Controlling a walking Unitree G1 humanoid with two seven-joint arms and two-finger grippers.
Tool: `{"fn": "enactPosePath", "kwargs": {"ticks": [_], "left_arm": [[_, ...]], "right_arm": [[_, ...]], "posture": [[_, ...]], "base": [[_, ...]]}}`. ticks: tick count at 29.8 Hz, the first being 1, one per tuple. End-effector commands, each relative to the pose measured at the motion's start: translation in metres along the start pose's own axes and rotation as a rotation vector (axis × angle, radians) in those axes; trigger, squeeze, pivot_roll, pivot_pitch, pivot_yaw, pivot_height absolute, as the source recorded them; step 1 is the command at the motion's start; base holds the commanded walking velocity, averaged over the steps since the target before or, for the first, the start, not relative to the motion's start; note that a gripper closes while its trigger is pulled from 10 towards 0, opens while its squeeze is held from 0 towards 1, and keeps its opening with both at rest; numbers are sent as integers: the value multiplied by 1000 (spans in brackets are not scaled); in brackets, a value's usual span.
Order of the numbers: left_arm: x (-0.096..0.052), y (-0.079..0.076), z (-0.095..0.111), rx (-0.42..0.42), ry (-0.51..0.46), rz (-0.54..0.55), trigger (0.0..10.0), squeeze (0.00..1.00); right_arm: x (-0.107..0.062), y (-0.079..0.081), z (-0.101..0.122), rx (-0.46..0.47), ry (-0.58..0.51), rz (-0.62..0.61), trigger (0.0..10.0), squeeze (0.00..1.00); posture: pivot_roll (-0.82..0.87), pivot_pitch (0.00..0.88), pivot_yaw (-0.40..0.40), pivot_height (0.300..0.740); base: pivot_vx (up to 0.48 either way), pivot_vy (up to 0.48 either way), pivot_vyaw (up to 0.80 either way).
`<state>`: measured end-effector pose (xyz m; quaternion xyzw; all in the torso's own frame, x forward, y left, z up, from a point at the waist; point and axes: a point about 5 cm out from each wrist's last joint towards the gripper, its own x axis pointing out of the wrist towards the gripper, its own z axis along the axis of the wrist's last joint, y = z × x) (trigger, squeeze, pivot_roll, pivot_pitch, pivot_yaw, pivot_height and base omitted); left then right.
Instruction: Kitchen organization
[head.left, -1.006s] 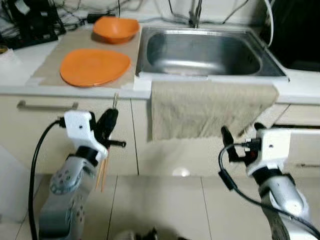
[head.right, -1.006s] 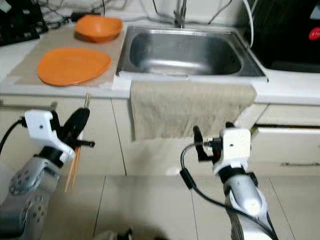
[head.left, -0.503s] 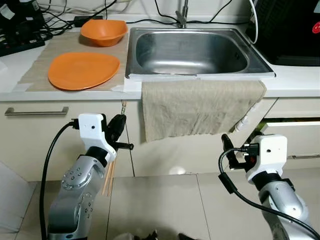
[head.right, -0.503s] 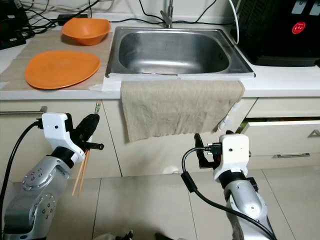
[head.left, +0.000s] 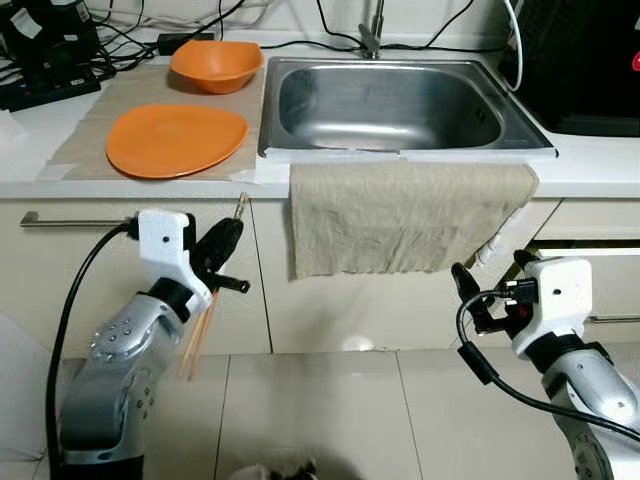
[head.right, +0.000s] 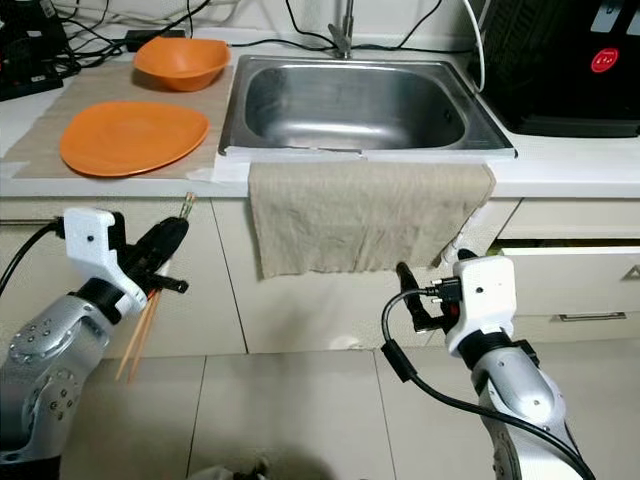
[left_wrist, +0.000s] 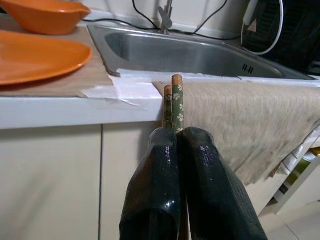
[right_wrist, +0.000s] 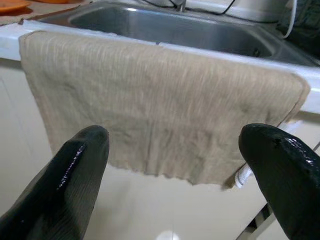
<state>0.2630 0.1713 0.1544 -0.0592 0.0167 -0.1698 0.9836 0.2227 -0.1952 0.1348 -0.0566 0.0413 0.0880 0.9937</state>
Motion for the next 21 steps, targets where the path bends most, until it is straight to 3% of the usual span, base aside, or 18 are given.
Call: {"fn": "enactPosePath", "kwargs": {"ticks": [1, 13, 16, 18, 21], "left_arm": [[0, -1, -2, 7, 6, 2, 10000, 0], [0, 7, -2, 26, 14, 5, 10000, 0], [-4, 13, -4, 34, 25, 14, 10000, 0], [-11, 29, -4, 42, 51, 46, 10000, 0], [-12, 26, -5, 19, 54, 40, 10000, 0]], "right_arm": [[3, 1, 1, 5, -7, 0, 10000, 0], [6, 2, -1, 7, 10, 43, 10000, 0], [4, -4, -5, 5, 28, 45, 10000, 0], [2, -18, -4, -2, 50, 58, 10000, 0], [7, -22, -1, -31, 46, 73, 10000, 0]], "posture": [[-22, 0, 2, 732], [-17, 0, -3, 732], [-17, 0, -3, 732], [-13, 0, -2, 732], [-13, 0, -3, 732]], "base": [[0, 0, 0], [0, 0, 0], [0, 0, 0], [0, 0, 0], [0, 0, 0]]}}
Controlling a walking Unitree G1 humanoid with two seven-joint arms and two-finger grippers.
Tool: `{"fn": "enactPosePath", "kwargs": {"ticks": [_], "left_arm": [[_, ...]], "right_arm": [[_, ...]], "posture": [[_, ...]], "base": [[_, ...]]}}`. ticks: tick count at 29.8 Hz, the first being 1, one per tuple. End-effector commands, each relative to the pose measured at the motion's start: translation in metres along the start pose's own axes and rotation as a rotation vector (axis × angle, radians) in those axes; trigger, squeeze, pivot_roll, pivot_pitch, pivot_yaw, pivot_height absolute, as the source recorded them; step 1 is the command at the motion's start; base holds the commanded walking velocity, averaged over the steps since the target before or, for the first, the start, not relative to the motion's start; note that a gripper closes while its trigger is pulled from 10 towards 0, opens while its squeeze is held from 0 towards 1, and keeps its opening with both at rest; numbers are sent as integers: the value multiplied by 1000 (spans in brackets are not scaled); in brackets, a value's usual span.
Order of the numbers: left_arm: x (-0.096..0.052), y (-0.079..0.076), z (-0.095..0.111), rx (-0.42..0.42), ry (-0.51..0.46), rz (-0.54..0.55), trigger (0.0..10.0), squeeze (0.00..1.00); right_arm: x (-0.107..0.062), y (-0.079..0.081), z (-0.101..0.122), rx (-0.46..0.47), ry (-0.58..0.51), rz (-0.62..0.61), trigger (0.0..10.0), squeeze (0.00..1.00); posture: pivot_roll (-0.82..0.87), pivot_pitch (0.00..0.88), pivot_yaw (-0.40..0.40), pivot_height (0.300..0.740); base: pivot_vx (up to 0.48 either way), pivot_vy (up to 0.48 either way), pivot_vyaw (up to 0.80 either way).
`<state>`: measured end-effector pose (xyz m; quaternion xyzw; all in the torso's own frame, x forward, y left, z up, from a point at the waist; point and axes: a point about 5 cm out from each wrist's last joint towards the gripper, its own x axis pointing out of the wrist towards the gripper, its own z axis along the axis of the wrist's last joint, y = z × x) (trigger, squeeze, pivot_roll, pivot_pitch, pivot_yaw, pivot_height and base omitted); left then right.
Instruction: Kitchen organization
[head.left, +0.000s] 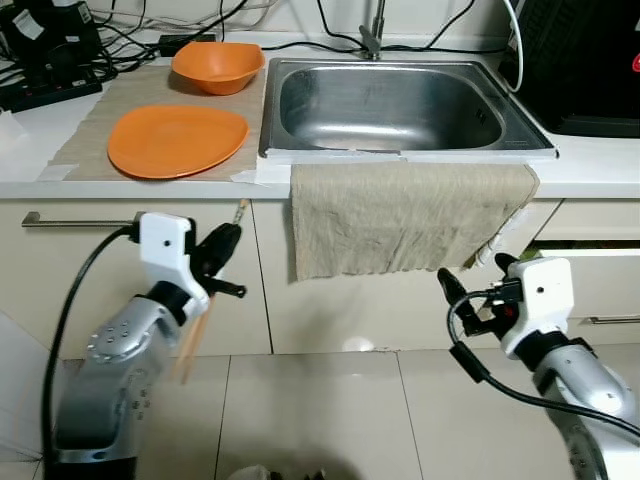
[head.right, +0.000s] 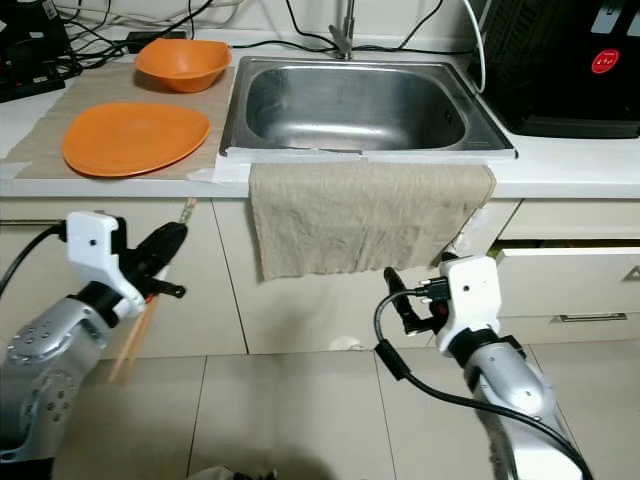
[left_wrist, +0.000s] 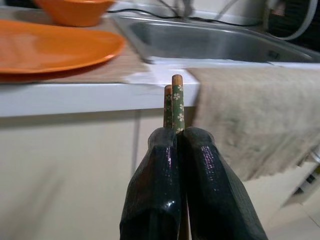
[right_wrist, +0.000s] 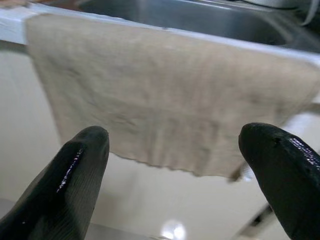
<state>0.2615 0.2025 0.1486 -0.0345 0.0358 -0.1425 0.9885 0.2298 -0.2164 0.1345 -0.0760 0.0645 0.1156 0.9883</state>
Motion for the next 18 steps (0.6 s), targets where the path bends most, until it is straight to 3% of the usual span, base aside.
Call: {"fn": "enactPosePath", "kwargs": {"ticks": [1, 9, 12, 18], "left_arm": [[1, -7, -3, -25, 9, -25, 10000, 0], [4, -13, 0, -8, -8, -26, 10000, 0], [8, -14, 13, 41, -50, -31, 10000, 0], [13, -19, 25, 44, -99, -37, 10000, 0]], "right_arm": [[6, 0, 1, 7, -5, 20, 10000, 0], [14, 2, 4, -7, -18, 51, 10000, 0], [17, 5, 4, -7, -19, 75, 10000, 0], [17, 7, 6, -36, -43, 75, 10000, 0]], "posture": [[-8, 0, -4, 732], [6, 0, -15, 732], [13, 0, -21, 732], [16, 0, -24, 732]], "base": [[0, 0, 0], [0, 0, 0], [0, 0, 0], [87, 0, 0]]}}
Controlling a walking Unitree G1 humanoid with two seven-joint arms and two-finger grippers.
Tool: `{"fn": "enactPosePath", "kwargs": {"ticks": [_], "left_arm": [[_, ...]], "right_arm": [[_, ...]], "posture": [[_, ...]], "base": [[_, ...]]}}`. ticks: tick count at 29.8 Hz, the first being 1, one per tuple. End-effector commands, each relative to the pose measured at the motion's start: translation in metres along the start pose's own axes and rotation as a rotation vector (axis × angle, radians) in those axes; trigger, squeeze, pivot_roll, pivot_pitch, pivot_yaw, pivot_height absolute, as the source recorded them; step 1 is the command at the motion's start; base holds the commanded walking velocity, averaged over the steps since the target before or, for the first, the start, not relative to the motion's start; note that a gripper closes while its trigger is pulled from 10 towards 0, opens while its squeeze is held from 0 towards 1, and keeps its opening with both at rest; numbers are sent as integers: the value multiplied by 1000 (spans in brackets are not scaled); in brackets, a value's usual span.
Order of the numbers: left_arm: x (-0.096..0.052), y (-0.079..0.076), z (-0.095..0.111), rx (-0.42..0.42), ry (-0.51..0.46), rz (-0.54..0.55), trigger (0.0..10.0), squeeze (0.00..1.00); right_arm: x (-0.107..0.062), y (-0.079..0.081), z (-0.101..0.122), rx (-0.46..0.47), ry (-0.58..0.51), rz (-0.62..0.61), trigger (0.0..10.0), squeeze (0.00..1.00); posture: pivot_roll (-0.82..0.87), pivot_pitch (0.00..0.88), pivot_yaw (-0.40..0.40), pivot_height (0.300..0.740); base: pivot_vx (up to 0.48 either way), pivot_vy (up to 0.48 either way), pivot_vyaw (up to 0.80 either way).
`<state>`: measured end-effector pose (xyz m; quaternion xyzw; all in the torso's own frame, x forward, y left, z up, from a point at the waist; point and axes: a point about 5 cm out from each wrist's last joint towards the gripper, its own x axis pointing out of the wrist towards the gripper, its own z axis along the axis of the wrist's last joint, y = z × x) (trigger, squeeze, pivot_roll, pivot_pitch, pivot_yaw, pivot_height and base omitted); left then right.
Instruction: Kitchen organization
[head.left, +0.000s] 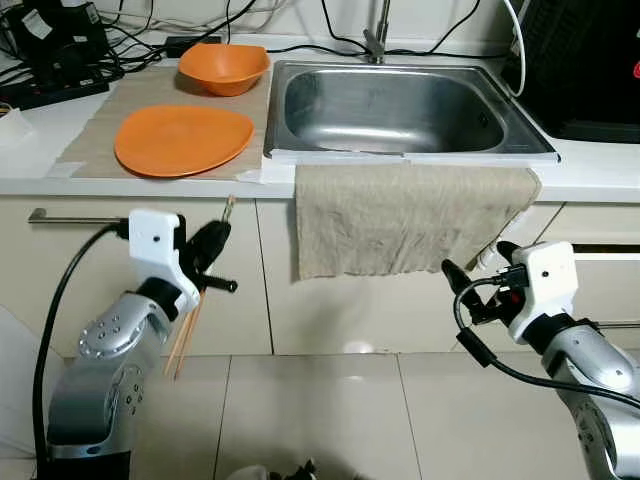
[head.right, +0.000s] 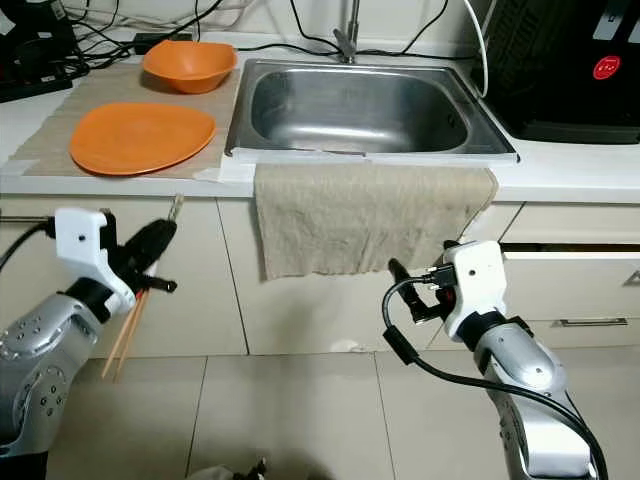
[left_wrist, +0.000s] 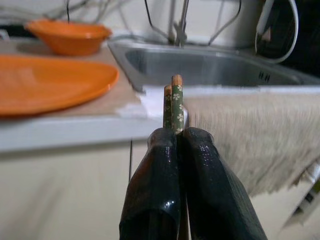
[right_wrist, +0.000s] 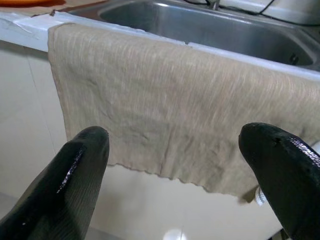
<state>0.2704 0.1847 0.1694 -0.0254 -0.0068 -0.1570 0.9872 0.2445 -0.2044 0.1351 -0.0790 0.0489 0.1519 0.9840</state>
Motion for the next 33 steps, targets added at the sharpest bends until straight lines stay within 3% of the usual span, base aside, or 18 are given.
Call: {"fn": "enactPosePath", "kwargs": {"ticks": [1, 4, 11, 21, 29, 33], "left_arm": [[2, -5, 6, 17, -28, -8, 10000, 0], [5, -8, 8, 25, -41, -15, 10000, 0], [11, -13, 22, 48, -71, -46, 10000, 0], [16, -20, 29, 111, -74, -69, 10000, 0], [17, -20, 28, 108, -67, -69, 10000, 0], [17, -19, 24, 81, -52, -63, 10000, 0]], "right_arm": [[1, -2, 4, -49, -32, -12, 10000, 0], [3, -7, 14, -97, -95, -64, 10000, 0], [6, -14, 32, -96, -159, -112, 10000, 0], [7, -5, 19, -78, -129, -96, 10000, 0], [9, -3, 17, -68, -119, -91, 10000, 0], [10, 0, 15, -64, -111, -81, 10000, 0]], "posture": [[14, 0, -26, 732], [11, 0, -24, 732], [4, 0, -20, 732], [6, 0, -18, 732], [8, 0, -16, 732], [10, 0, -15, 732]], "base": [[266, 0, 0], [256, 0, 0], [72, 0, 0], [372, 137, 0], [438, 0, 0], [0, 0, 0]]}}
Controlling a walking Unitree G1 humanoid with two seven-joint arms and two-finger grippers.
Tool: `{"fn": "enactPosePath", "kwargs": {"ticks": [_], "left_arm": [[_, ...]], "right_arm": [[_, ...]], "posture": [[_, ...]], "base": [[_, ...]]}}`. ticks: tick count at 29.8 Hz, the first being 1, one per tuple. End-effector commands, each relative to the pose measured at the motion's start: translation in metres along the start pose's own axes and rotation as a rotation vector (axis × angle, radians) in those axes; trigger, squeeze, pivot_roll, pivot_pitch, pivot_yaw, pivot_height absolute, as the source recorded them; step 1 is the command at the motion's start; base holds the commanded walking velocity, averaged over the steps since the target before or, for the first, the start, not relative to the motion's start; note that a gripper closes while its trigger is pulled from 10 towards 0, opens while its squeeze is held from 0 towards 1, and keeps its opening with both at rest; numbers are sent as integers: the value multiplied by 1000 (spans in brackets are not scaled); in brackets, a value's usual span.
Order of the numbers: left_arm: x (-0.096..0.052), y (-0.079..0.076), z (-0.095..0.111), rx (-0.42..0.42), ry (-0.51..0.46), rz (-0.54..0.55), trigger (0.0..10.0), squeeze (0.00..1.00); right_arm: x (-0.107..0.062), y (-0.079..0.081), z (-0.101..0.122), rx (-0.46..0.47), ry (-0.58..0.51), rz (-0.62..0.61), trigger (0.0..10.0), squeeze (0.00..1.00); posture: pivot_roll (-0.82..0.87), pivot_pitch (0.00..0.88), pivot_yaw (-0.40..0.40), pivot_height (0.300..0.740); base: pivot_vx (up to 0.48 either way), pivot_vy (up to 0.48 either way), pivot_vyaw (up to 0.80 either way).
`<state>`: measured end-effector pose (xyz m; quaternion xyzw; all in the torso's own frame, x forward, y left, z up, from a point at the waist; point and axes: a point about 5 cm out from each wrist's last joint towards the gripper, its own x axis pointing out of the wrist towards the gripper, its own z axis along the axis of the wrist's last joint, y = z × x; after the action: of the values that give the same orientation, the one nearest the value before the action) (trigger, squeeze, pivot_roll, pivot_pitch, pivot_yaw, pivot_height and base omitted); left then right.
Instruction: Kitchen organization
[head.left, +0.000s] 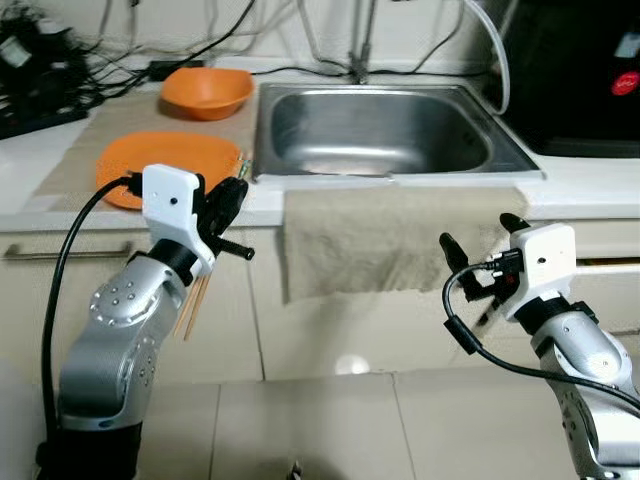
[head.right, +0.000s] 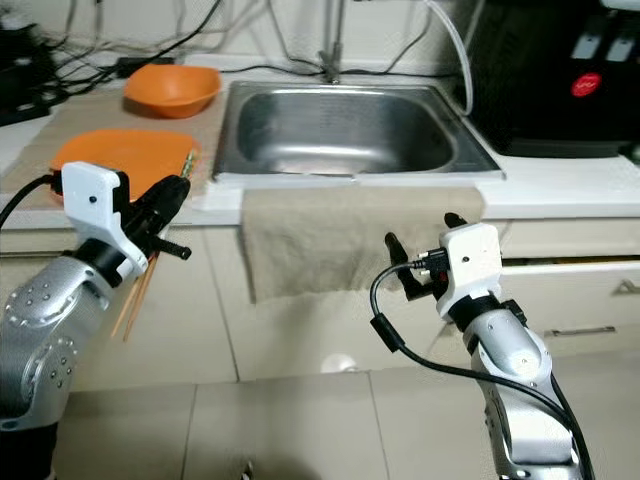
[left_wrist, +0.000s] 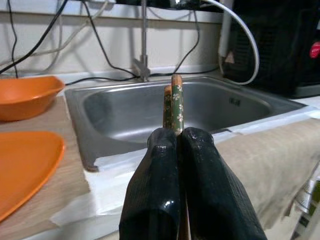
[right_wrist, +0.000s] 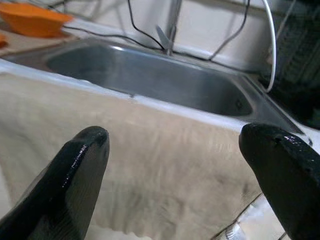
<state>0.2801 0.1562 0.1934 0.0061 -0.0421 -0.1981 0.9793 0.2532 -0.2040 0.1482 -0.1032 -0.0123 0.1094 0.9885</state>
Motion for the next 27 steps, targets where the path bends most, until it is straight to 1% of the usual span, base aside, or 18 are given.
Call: {"fn": "enactPosePath", "kwargs": {"ticks": [1, 5, 16, 23, 27], "left_arm": [[-2, 6, 1, 9, 8, 22, 10000, 0], [-1, 5, 1, 10, 8, 21, 10000, 0], [2, -1, 7, 20, -20, 1, 10000, 0], [4, -4, 9, 29, -17, -13, 10000, 0], [6, -7, 11, 62, -20, -27, 10000, 0]], "right_arm": [[3, 6, 0, -1, -3, 18, 10000, 0], [2, 7, -1, -1, 1, 26, 10000, 0], [4, 10, 5, -12, -31, 46, 10000, 0], [4, 10, 4, -6, -26, 42, 10000, 0], [4, 11, 3, -4, -23, 42, 10000, 0]], "posture": [[10, 0, -15, 732], [10, 0, -16, 732], [5, 0, -17, 732], [4, 0, -16, 732], [2, 0, -13, 732]], "base": [[0, 0, 0], [63, 0, 0], [331, 347, 0], [335, 343, 0], [448, 71, 0]]}}
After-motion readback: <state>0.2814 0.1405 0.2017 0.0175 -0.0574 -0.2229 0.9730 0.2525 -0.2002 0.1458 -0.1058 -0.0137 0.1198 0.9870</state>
